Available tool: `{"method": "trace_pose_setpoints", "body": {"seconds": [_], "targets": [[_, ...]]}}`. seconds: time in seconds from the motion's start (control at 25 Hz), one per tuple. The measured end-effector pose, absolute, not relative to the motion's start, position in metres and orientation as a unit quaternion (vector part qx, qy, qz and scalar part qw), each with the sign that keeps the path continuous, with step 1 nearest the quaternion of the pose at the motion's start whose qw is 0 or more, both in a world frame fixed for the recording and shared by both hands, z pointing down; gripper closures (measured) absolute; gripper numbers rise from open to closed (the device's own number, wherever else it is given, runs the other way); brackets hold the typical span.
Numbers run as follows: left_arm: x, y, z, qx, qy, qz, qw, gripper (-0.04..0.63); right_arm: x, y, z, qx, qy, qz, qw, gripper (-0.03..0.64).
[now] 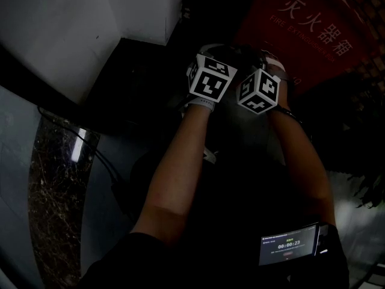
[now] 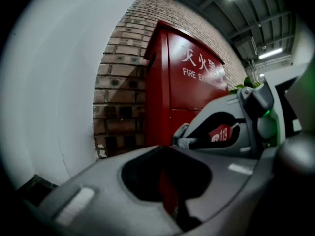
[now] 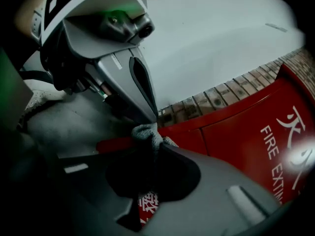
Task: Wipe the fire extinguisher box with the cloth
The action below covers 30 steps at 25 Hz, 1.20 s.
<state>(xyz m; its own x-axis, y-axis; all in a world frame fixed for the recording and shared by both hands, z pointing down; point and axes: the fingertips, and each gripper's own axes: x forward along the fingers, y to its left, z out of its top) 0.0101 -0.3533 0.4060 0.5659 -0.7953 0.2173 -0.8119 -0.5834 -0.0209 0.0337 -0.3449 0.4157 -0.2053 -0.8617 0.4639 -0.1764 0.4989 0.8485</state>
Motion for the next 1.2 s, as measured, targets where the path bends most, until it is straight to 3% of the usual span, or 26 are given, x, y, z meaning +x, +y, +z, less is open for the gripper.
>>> {"method": "trace_pose_setpoints", "body": {"seconds": [0.52,0.96,1.2], "targets": [[0.048,-0.340,0.416,0.894,-0.434,0.103,0.040,0.592,0.079,-0.336,0.421,0.381,-0.688,-0.336,0.518,0.588],[0.131,-0.301,0.420,0.924,-0.368,0.102,-0.006,0.592,0.156,-0.320,0.430,0.411,-0.662,-0.325,0.536,0.588],[0.158,-0.287,0.428,0.935,-0.338,0.105,0.010,0.592,0.195,-0.314,0.433,0.421,-0.652,-0.311,0.548,0.588]]}}
